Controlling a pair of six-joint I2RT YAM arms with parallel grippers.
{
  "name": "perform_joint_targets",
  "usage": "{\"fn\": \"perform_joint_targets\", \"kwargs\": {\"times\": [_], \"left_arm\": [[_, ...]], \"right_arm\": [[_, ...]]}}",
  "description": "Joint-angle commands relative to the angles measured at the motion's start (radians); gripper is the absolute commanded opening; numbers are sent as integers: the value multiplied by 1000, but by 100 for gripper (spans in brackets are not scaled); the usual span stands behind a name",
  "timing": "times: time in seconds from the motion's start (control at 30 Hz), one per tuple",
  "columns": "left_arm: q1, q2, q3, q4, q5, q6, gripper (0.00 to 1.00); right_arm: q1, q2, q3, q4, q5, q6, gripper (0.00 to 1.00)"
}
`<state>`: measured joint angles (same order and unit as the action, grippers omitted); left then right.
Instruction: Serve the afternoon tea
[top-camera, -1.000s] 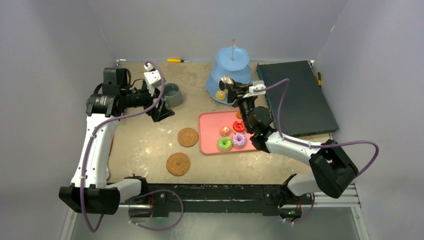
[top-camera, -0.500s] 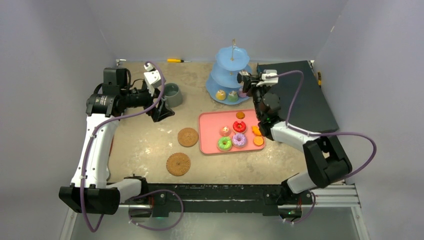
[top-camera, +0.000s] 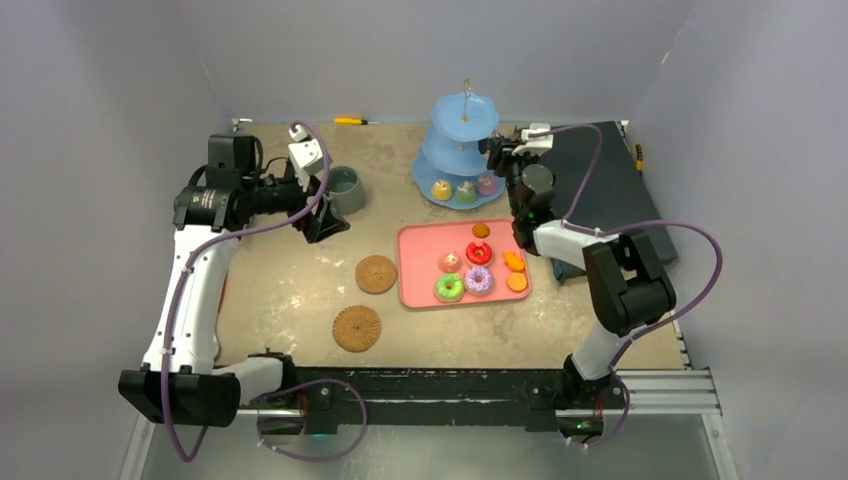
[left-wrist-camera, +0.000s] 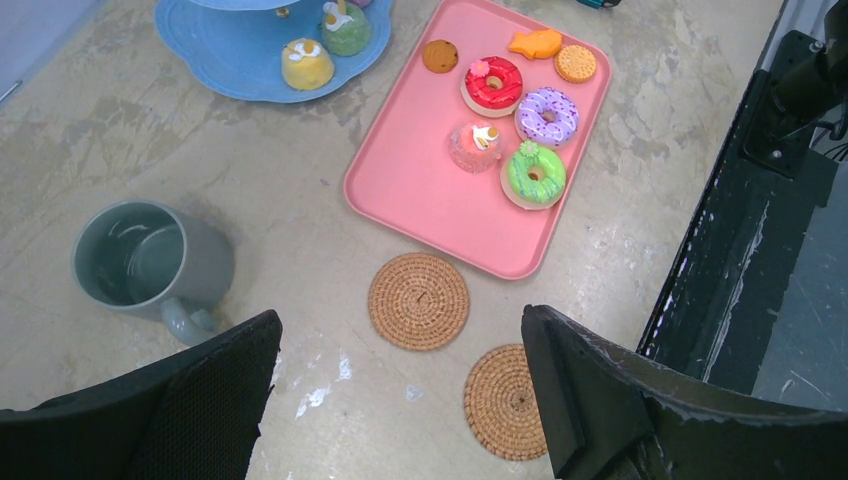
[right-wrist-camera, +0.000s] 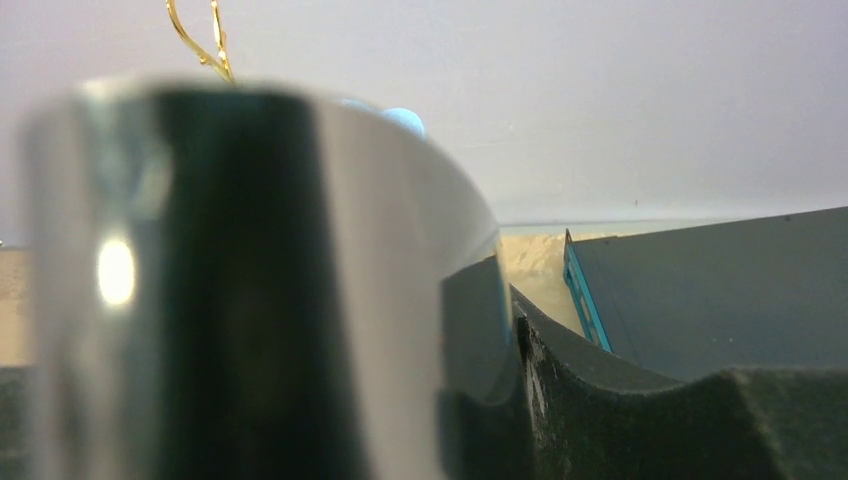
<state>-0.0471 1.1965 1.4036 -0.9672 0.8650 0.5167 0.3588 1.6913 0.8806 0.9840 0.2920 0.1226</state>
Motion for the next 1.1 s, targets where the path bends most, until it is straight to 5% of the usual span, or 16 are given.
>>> {"fn": "perform_joint_targets", "kwargs": {"times": [0.0, 0.43, 0.8, 1.07], "left_arm": [[4, 7, 43, 7, 20, 7, 89], [4, 8, 45, -2, 16, 15, 89], [4, 8, 39, 3, 22, 12, 89], [4, 1, 37, -4, 22, 14, 89]], "right_arm": [[-4, 23, 82, 90, -29, -11, 50], [-4, 115, 151, 85, -50, 4, 52], [-4, 73, 91, 124, -34, 6, 73], [-4, -50, -42, 129, -24, 32, 71]]}}
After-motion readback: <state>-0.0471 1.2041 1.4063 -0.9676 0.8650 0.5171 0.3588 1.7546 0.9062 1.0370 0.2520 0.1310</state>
